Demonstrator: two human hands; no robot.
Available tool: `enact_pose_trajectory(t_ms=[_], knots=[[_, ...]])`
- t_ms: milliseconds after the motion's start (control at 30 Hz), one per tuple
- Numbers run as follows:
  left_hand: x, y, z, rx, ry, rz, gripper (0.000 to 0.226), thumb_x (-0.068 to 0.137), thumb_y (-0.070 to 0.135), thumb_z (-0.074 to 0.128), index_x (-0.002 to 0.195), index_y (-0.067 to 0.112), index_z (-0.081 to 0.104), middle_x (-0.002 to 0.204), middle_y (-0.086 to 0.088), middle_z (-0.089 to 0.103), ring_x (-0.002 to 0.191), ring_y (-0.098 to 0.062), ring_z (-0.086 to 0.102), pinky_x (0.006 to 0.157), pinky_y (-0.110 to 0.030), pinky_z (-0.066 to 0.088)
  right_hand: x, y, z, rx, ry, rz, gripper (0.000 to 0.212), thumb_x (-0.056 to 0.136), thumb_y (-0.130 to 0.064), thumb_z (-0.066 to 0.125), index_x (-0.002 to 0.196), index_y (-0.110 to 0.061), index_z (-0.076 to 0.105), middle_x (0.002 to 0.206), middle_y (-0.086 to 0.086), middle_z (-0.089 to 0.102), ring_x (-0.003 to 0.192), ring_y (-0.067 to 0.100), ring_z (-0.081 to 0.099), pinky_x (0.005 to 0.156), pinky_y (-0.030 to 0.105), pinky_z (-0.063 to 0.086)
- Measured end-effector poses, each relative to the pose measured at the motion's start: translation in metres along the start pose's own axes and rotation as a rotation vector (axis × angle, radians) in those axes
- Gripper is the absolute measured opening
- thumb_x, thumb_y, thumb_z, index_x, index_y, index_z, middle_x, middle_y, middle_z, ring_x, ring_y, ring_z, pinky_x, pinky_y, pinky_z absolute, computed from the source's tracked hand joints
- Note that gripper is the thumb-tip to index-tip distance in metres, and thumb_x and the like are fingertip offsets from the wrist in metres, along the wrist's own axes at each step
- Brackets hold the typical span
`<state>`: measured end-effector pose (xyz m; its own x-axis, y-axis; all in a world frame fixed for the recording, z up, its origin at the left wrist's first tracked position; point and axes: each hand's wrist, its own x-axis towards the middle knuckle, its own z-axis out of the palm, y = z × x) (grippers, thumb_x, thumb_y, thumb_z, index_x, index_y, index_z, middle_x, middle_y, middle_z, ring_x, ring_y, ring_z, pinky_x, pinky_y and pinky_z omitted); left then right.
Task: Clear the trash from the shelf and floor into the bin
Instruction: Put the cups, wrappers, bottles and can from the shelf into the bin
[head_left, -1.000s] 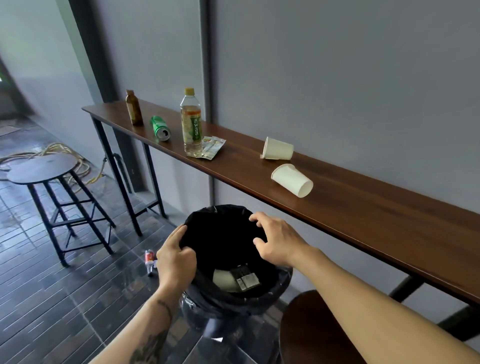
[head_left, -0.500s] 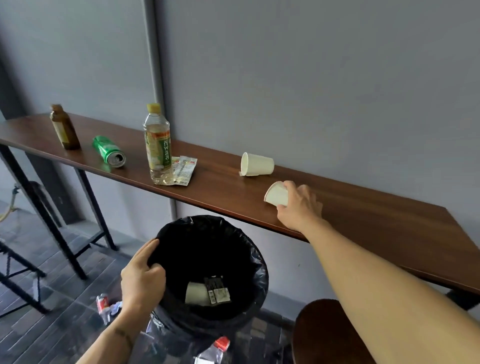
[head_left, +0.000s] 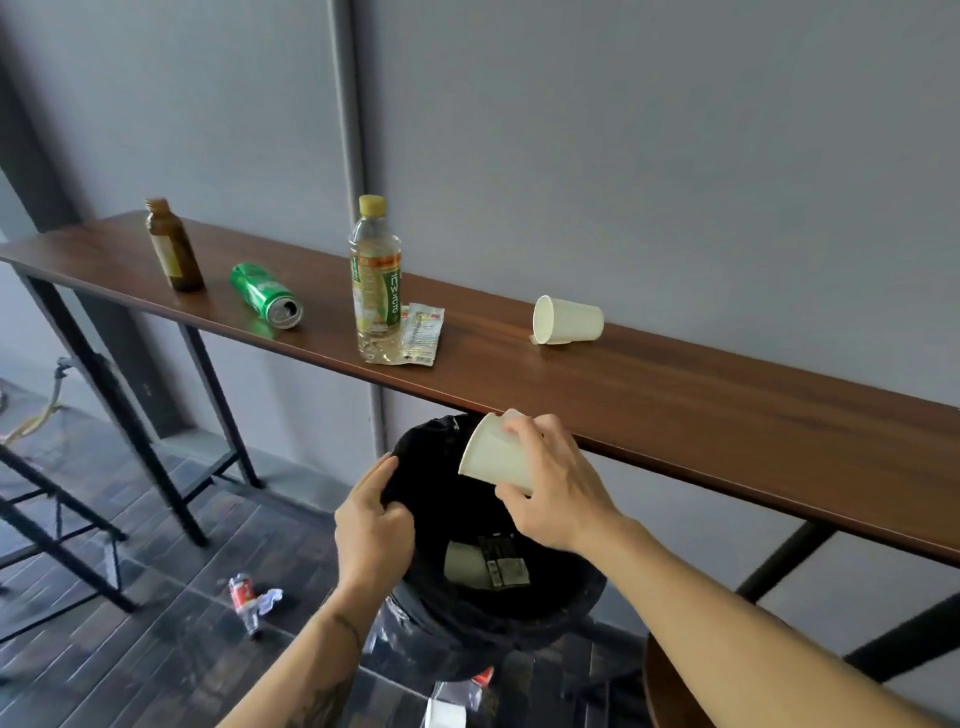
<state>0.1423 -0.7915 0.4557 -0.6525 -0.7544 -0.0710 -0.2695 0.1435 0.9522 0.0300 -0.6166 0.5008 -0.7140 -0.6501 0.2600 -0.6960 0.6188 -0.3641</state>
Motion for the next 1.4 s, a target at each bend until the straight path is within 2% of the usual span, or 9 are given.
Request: enact_pose_trajectory(t_ms=[133,333,467,567,667,867,1033,1267,1400], knots=[[0.007,-0.005,-0.006,-0.030,0.005,0.002,0.069,0.072,0.002,0.041,0.131,0.032,0.062,0.127,0.007,0.067,0.099,-0.011,0.062,0.078,-0.012,0.045,-0.006,-0.023,0.028,-0.107,-0.039,-0.071,0.057,0.077,-0.038,0.062,0.126,-0.028,0.035,0.114,-0.001,0.038,0.096,0.024,0.046,0.078,0.039,0.047],[0.010,-0.006,-0.025,-0.063,0.058,0.004,0.068,0.071,0.004,0.041,0.128,0.032,0.064,0.123,0.006,0.069,0.100,-0.014,0.063,0.087,-0.023,0.051,-0.008,-0.033,0.051,0.044,-0.275,0.030,0.066,0.080,-0.039,0.066,0.135,-0.035,0.031,0.132,-0.004,0.037,0.116,0.026,0.044,0.097,0.043,0.043],[0.011,-0.006,-0.038,-0.095,0.068,-0.016,0.072,0.068,0.005,0.038,0.129,0.035,0.062,0.118,0.005,0.069,0.082,-0.021,0.069,0.075,-0.040,0.060,0.007,-0.026,0.031,0.102,-0.205,0.012,0.061,0.083,-0.042,0.064,0.136,-0.033,0.035,0.134,-0.007,0.038,0.124,0.019,0.042,0.099,0.039,0.042],[0.012,-0.007,-0.043,-0.119,0.088,-0.033,0.073,0.069,0.001,0.039,0.130,0.035,0.062,0.112,0.005,0.069,0.061,-0.009,0.067,0.050,-0.023,0.052,0.028,-0.019,0.003,0.126,-0.085,-0.032,0.054,0.083,-0.036,0.063,0.132,-0.028,0.042,0.128,-0.005,0.043,0.121,0.018,0.045,0.100,0.038,0.042],[0.013,-0.006,-0.044,-0.116,0.106,-0.054,0.074,0.071,-0.002,0.039,0.131,0.035,0.062,0.109,0.003,0.070,0.051,-0.007,0.062,0.044,-0.018,0.045,0.054,-0.007,-0.027,0.116,0.039,-0.044,0.050,0.082,-0.031,0.065,0.128,-0.024,0.048,0.123,-0.002,0.048,0.118,0.019,0.048,0.099,0.038,0.043],[0.022,-0.002,-0.037,-0.065,0.151,-0.078,0.072,0.072,-0.003,0.041,0.131,0.033,0.062,0.107,-0.003,0.072,0.059,-0.019,0.059,0.054,-0.031,0.049,0.111,0.035,-0.063,-0.076,0.093,0.068,0.059,0.079,-0.034,0.070,0.130,-0.023,0.043,0.129,0.005,0.045,0.119,0.028,0.043,0.097,0.042,0.043],[0.034,-0.001,-0.026,-0.031,0.215,-0.077,0.071,0.074,-0.005,0.043,0.131,0.032,0.062,0.106,-0.005,0.072,0.051,-0.012,0.057,0.042,-0.025,0.044,0.154,0.075,-0.070,-0.219,0.013,0.176,0.067,0.078,-0.033,0.068,0.136,-0.026,0.035,0.134,0.009,0.042,0.122,0.033,0.038,0.094,0.043,0.043],[0.039,0.007,-0.011,0.000,0.301,-0.110,0.070,0.073,-0.006,0.044,0.129,0.031,0.064,0.110,0.003,0.070,0.060,-0.008,0.066,0.048,-0.025,0.054,0.199,0.123,-0.066,-0.220,-0.120,0.200,0.087,0.071,-0.028,0.064,0.148,-0.026,0.023,0.147,0.005,0.035,0.130,0.034,0.032,0.100,0.048,0.040],[0.037,0.009,-0.007,-0.010,0.349,-0.125,0.070,0.074,-0.007,0.044,0.131,0.028,0.064,0.122,0.002,0.069,0.081,-0.015,0.071,0.061,-0.030,0.059,0.210,0.142,-0.054,-0.262,-0.158,0.196,0.088,0.070,-0.023,0.065,0.148,-0.028,0.023,0.143,0.009,0.040,0.127,0.036,0.037,0.099,0.048,0.039]])
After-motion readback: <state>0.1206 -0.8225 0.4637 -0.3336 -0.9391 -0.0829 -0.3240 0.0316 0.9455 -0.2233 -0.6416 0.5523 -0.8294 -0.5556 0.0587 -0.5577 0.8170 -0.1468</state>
